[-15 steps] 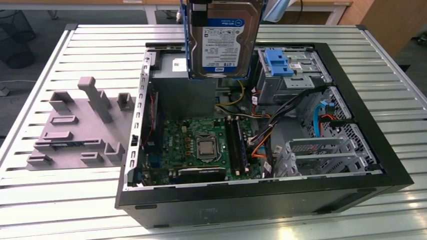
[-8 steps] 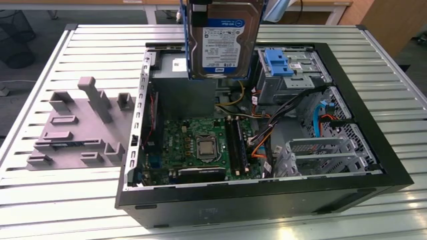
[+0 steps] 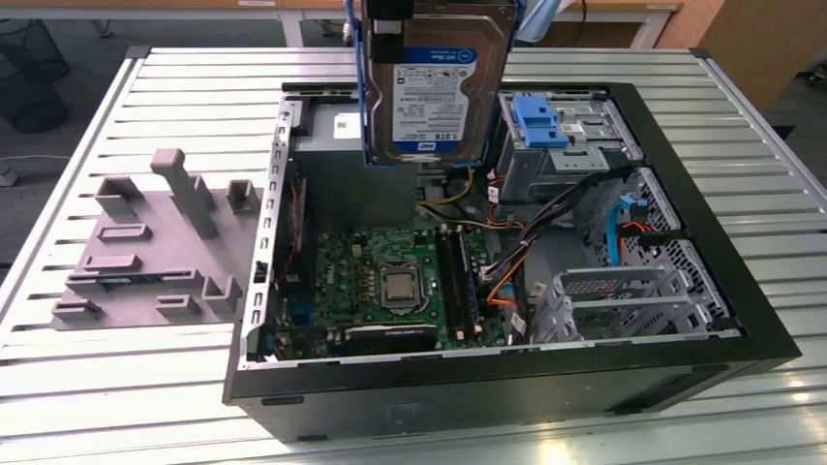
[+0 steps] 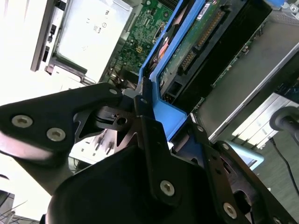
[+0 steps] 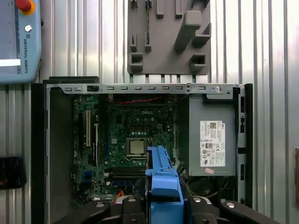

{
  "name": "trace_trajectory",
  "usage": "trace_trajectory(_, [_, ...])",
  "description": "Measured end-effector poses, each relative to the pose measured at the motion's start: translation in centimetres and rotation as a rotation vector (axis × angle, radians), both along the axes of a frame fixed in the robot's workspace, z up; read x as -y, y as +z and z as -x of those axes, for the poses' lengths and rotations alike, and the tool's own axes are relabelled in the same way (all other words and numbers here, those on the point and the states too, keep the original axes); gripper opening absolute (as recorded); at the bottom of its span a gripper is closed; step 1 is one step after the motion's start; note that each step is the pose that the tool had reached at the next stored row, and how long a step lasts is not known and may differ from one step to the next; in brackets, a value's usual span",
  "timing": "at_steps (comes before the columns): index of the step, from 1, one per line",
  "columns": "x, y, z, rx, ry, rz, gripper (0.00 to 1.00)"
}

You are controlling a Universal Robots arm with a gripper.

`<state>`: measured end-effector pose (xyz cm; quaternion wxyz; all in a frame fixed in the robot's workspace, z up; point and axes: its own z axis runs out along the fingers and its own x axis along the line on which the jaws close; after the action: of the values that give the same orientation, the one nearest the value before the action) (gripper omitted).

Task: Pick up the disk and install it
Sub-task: 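Insert the disk into the insertion slot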

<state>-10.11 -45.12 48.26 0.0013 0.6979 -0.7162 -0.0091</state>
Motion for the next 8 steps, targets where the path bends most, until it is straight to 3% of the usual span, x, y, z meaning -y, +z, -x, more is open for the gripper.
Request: trace_trajectory(8, [1.97,-0.01,0.0,0.0,0.0,0.002,0.36])
